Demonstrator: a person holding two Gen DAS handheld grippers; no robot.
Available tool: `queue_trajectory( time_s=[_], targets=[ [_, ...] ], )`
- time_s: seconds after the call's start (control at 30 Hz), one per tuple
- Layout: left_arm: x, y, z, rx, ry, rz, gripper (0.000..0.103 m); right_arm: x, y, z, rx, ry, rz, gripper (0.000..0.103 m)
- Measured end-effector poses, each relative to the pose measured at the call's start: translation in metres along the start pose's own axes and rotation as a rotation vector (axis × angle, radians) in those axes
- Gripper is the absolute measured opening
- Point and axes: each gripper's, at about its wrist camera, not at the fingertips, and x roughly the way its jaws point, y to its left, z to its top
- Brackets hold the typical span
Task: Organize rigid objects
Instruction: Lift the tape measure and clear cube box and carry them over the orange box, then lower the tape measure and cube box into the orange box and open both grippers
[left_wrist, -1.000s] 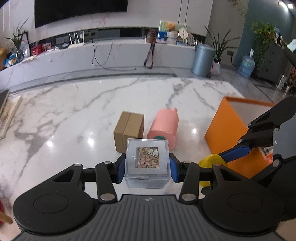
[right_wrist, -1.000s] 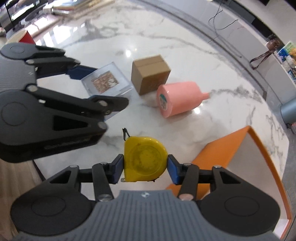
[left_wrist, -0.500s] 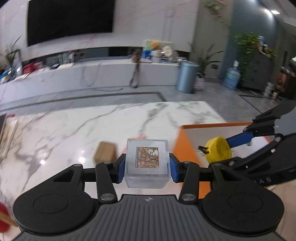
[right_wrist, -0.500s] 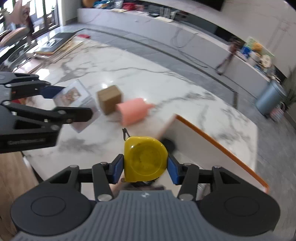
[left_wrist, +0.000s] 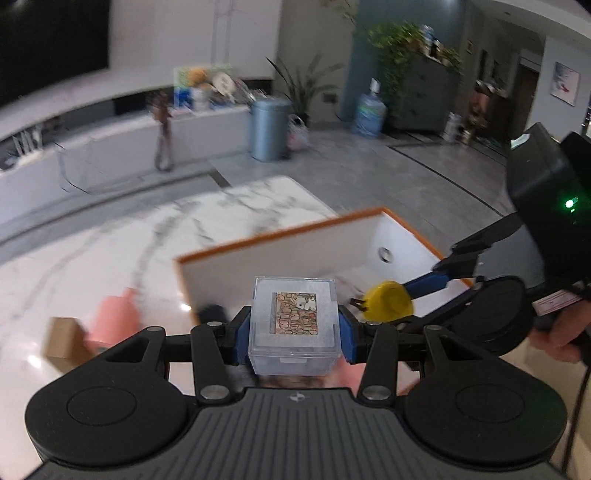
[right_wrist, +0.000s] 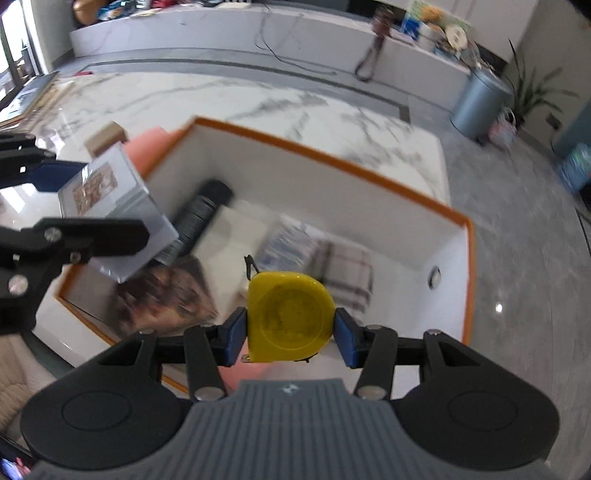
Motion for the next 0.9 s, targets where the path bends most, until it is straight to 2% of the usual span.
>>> queue_trajectory(
  time_s=[0.17, 0.43, 0.77, 0.9],
  targets=[
    [0.037, -0.017, 0.003, -0.016, 0.096, -0.064, 0.053, 0.017, -0.018, -0.012, 0.029, 0.044, 0.000, 0.051],
    [0.074, -0.023, -0.004, -0.033, 0.190, -0.089, 0.053, 0.042, -0.029, -0.023, 0.027, 0.100, 0.002, 0.051],
    [0.093, -0.031, -0.016, -0.065, 0.263, -0.081, 0.053, 0.060, -0.037, -0.028, 0.070, 0.146, -0.002, 0.051],
    [0.093, -0.032, -0.016, -0.062, 0.262, -0.081, 0.053, 0.065, -0.039, -0.029, 0.087, 0.158, 0.001, 0.051]
  ],
)
